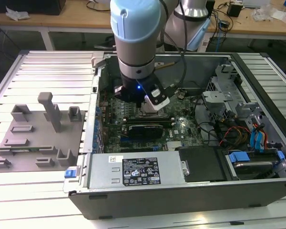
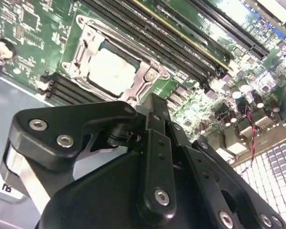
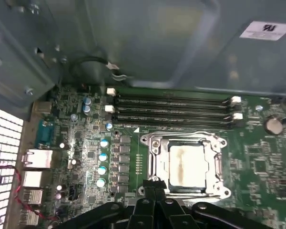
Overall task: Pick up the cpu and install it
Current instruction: 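Install the second cpu locking lever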
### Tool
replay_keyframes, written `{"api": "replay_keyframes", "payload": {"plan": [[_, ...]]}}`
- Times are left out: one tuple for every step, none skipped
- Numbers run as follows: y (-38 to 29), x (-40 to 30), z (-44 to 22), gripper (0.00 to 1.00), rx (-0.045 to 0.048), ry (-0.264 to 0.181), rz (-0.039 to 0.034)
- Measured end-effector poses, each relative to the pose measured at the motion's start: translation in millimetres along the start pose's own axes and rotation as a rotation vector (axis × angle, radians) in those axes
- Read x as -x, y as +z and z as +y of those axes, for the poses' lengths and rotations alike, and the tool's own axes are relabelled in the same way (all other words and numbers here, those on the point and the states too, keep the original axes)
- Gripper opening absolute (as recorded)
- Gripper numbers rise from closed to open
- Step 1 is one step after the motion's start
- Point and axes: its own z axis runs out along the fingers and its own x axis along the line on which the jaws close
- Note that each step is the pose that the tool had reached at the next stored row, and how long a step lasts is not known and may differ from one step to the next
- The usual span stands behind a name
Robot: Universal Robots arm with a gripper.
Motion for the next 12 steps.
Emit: {"api": "replay_keyframes", "payload": {"plan": [[-0.2, 3.4, 0.5, 0.11, -0.0176, 0.010, -0.0021], [0.0, 5.1, 0.5, 0.11, -0.0239, 0.012, -0.0027], [0.2, 6.8, 0.5, 0.11, -0.0298, 0.015, -0.0031], [0.3, 9.0, 0.5, 0.11, -0.0373, 0.018, -0.0034], [0.4, 10.8, 0.5, 0.11, -0.0439, 0.021, -0.0037], [0.8, 14.8, 0.4, 0.11, -0.0571, 0.027, -0.0045], [1.1, 16.9, 0.4, 0.11, -0.0619, 0.029, -0.0048], [1.2, 19.0, 0.4, 0.11, -0.0654, 0.031, -0.0052], [1.9, 24.9, 0.7, 0.11, -0.0713, 0.035, -0.0060], [2.7, 32.0, 1.6, 0.11, -0.0738, 0.039, -0.0069], [3.3, 36.1, 2.8, 0.11, -0.0746, 0.041, -0.0071], [4.4, 39.9, 5.4, 0.11, -0.0754, 0.042, -0.0073]]}}
